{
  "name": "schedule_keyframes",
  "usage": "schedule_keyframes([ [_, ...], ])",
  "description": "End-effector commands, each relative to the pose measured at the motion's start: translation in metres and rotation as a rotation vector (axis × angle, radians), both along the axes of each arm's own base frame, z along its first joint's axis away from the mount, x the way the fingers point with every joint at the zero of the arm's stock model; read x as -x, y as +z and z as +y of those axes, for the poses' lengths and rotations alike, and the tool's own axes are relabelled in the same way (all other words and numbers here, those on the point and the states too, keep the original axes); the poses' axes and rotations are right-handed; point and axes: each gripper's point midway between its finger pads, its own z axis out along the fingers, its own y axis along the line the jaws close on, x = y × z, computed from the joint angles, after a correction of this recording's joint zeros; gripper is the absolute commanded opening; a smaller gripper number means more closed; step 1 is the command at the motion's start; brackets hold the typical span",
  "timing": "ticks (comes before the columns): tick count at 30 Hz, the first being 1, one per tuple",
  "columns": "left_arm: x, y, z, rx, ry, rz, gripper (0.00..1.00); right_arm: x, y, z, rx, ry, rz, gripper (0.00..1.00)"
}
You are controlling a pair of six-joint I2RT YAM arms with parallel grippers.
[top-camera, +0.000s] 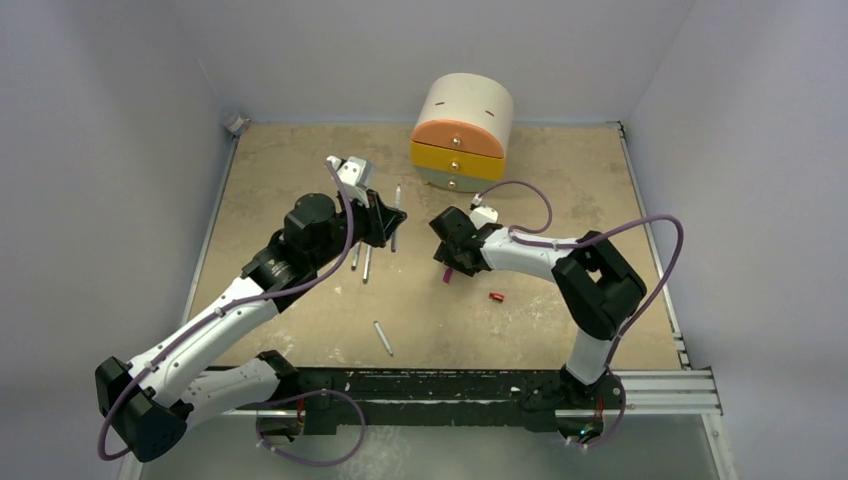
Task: Insert the pens into the pen caps
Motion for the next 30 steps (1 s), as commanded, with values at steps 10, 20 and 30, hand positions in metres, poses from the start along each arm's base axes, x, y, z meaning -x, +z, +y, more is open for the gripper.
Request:
schedule_keyframes([
  [10, 0.004, 0.023, 0.012, 0.009, 0.021, -0.070, 0.00, 0.037, -0.024, 0.024, 0.068, 0.093, 0.111, 0.55],
  [20, 0.007, 0.023, 0.013, 0.016, 0.017, -0.072, 0.00, 0.046, -0.022, 0.048, 0.026, 0.167, 0.097, 0.54],
  [30, 0.010, 0.022, 0.018, 0.011, 0.027, -0.071, 0.00, 0.055, -0.024, 0.060, -0.011, 0.188, 0.094, 0.50],
])
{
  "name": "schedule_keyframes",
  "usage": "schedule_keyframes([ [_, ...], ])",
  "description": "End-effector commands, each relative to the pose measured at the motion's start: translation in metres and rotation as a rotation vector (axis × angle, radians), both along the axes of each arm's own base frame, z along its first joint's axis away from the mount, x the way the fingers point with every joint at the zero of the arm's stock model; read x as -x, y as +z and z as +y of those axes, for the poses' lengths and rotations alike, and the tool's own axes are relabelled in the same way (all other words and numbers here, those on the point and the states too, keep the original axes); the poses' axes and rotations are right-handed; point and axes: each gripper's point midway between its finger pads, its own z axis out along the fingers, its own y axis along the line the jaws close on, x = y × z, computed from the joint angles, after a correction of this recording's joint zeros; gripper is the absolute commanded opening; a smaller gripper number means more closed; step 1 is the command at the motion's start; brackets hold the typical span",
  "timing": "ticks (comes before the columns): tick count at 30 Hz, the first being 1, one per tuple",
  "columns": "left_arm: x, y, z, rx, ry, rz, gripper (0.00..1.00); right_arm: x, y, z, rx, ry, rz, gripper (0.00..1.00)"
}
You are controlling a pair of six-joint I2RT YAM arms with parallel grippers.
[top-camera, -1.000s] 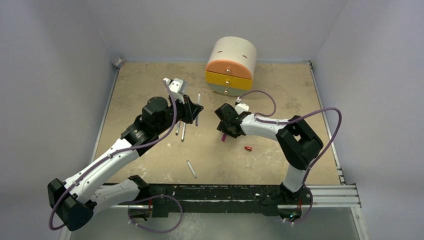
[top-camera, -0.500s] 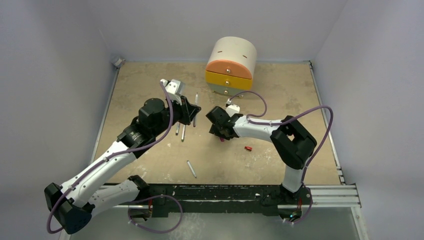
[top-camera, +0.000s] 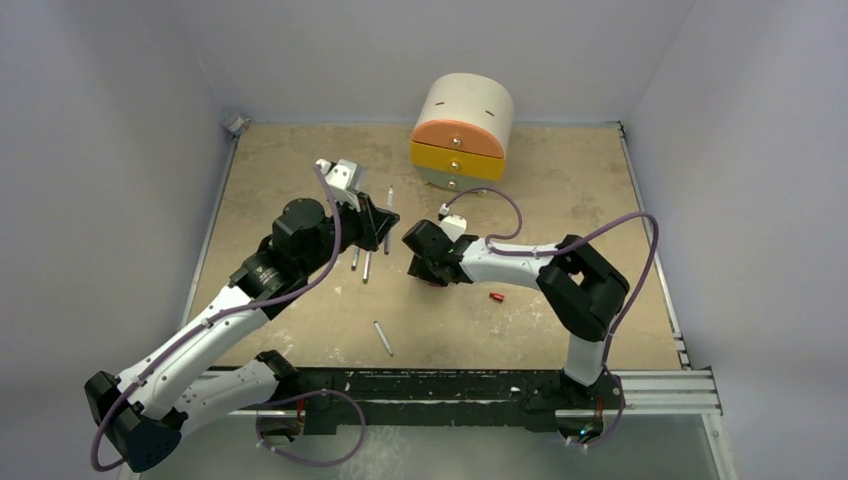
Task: Insert the pens into the pen caps
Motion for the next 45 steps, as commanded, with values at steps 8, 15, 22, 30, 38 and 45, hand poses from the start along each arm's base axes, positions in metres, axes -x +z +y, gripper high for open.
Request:
schedule_keyframes([
  [8, 0.000, 0.013, 0.005, 0.029, 0.013, -0.051, 0.00, 0.046, -0.023, -0.023, 0.049, 0.007, 0.118, 0.50],
  [15, -0.001, 0.012, -0.001, 0.046, -0.005, -0.046, 0.00, 0.058, -0.023, -0.025, 0.040, -0.002, 0.134, 0.50],
  [22, 0.000, 0.012, -0.001, 0.045, -0.004, -0.046, 0.00, 0.052, 0.004, -0.020, 0.048, -0.009, 0.056, 0.49],
  [30, -0.002, 0.013, 0.002, 0.047, 0.015, -0.045, 0.00, 0.042, 0.054, -0.042, 0.150, -0.116, -0.036, 0.58],
  [38, 0.000, 0.014, 0.004, 0.045, 0.014, -0.050, 0.00, 0.045, 0.031, -0.049, 0.232, -0.080, 0.002, 0.64],
  [45, 0.008, 0.015, -0.002, 0.044, -0.050, -0.070, 0.00, 0.025, 0.015, -0.056, 0.213, -0.011, 0.023, 0.64],
])
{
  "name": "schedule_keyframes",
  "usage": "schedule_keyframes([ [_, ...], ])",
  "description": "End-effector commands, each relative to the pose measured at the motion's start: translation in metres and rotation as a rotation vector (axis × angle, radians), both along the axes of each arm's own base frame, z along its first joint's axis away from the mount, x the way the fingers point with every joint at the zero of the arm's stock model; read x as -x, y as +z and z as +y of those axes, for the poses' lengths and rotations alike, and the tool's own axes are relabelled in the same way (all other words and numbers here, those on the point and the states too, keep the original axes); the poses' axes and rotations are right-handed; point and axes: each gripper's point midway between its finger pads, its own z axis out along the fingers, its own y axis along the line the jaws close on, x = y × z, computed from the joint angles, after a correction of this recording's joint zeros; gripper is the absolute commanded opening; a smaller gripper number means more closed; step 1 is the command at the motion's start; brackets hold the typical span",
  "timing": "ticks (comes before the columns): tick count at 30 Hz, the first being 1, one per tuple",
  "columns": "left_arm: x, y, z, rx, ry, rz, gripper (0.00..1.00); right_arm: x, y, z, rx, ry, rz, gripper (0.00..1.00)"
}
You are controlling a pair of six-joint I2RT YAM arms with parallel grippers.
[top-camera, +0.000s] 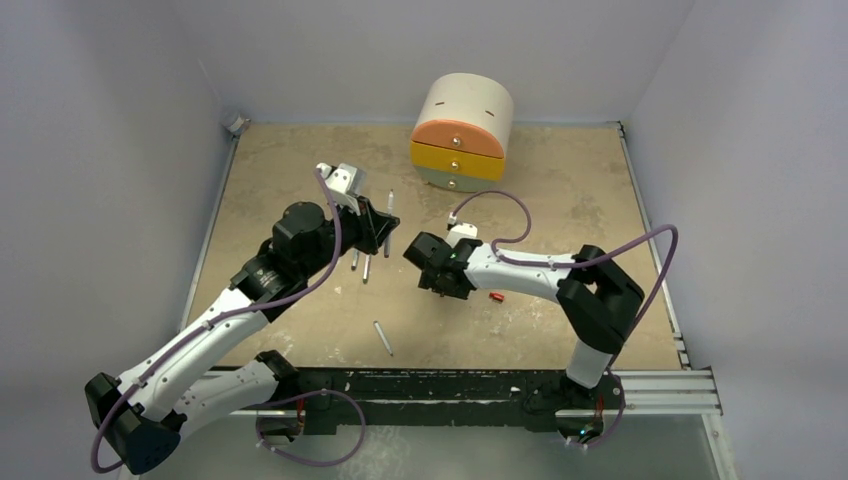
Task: Insert the pens into the pen caps
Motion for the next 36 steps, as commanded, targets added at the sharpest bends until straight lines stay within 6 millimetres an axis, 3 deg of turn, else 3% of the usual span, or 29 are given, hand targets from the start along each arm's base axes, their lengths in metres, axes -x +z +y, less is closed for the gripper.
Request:
schedule_keyframes([
  [1, 0.007, 0.021, -0.003, 0.048, -0.052, -0.077, 0.00, -0.021, -0.005, -0.014, 0.008, 0.031, -0.010, 0.62],
  [14, 0.001, 0.014, 0.001, 0.026, -0.009, -0.057, 0.00, -0.026, -0.022, 0.001, -0.009, 0.173, -0.009, 0.47],
  [20, 0.001, 0.014, 0.001, 0.024, -0.011, -0.056, 0.00, -0.022, -0.029, -0.004, 0.016, 0.193, 0.006, 0.38],
  [24, 0.001, 0.014, 0.000, 0.026, -0.016, -0.056, 0.00, -0.019, -0.036, -0.010, 0.067, 0.199, 0.027, 0.28],
  [28, 0.001, 0.014, 0.000, 0.026, -0.014, -0.057, 0.00, -0.016, -0.036, -0.013, 0.082, 0.199, 0.036, 0.10],
  [32, 0.001, 0.015, 0.001, 0.025, -0.009, -0.057, 0.00, -0.013, -0.014, 0.010, -0.077, 0.258, 0.003, 0.00],
  [36, 0.002, 0.017, 0.002, 0.035, -0.011, -0.059, 0.00, -0.026, 0.035, 0.024, -0.234, 0.277, -0.128, 0.00],
])
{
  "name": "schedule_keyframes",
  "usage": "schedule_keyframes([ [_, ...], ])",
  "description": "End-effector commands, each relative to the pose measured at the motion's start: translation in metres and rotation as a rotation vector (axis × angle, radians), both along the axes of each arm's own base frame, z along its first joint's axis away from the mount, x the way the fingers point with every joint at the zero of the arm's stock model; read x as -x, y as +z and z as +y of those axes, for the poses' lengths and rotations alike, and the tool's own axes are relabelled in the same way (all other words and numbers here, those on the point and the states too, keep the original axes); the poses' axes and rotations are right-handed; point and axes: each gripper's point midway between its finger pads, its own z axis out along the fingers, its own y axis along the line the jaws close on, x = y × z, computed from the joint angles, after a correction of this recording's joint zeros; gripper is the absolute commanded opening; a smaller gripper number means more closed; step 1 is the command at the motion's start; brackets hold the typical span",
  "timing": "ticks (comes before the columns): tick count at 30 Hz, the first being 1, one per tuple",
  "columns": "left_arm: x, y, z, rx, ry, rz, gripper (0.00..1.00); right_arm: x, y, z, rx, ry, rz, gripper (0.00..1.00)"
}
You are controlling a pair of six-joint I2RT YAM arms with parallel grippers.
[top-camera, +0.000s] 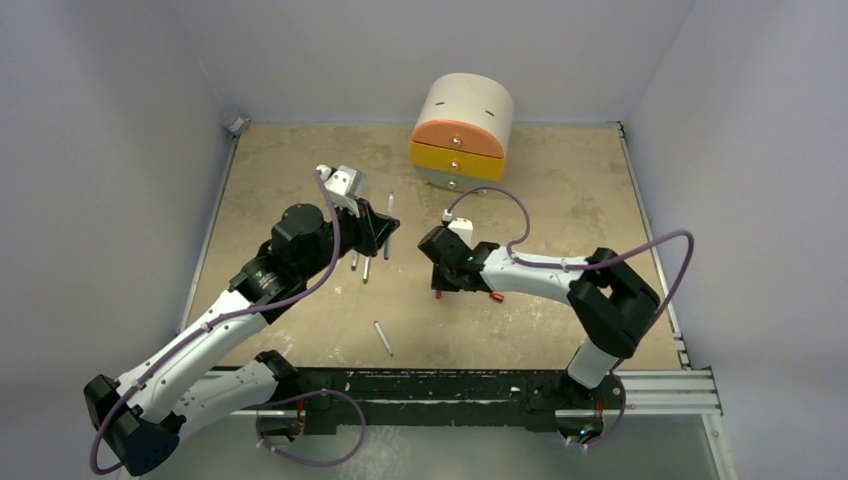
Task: Insert the pens into the pen caps
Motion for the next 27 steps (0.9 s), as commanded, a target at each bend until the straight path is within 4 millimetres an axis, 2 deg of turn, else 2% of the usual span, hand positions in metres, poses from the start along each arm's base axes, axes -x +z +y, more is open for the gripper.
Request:
schedule_keyframes([
  [1, -0.002, 0.020, 0.002, 0.039, 0.009, -0.059, 0.00, -0.012, 0.065, 0.020, -0.217, 0.048, -0.130, 0.00],
  [2, -0.002, 0.022, 0.002, 0.047, 0.009, -0.061, 0.00, -0.018, 0.086, 0.023, -0.267, 0.047, -0.179, 0.00],
  [4, -0.002, 0.024, 0.000, 0.075, 0.011, -0.056, 0.00, -0.023, 0.114, 0.017, -0.339, 0.053, -0.259, 0.00],
  [9, 0.010, 0.038, -0.014, 0.247, -0.058, -0.052, 0.00, -0.035, 0.213, 0.002, -0.527, 0.051, -0.521, 0.00],
  [10, 0.015, 0.045, -0.018, 0.303, -0.091, -0.056, 0.00, -0.035, 0.234, -0.004, -0.555, 0.049, -0.575, 0.00],
  [12, 0.028, 0.053, -0.028, 0.416, -0.170, -0.047, 0.00, -0.034, 0.266, -0.011, -0.596, 0.042, -0.653, 0.00],
  [13, 0.035, 0.064, -0.033, 0.479, -0.221, -0.074, 0.00, -0.033, 0.279, -0.015, -0.619, 0.033, -0.680, 0.00],
  [16, 0.047, 0.061, -0.039, 0.567, -0.291, -0.057, 0.00, -0.023, 0.322, -0.022, -0.723, 0.050, -0.776, 0.00],
  [19, 0.052, 0.061, -0.042, 0.596, -0.329, -0.051, 0.00, -0.007, 0.356, -0.025, -0.841, 0.096, -0.874, 0.00],
  [21, 0.059, 0.063, -0.045, 0.611, -0.371, -0.056, 0.00, -0.001, 0.370, -0.027, -0.884, 0.123, -0.920, 0.00],
  [27, 0.065, 0.057, -0.055, 0.556, -0.441, -0.041, 0.00, 0.006, 0.390, -0.011, -0.907, 0.235, -0.961, 0.00],
])
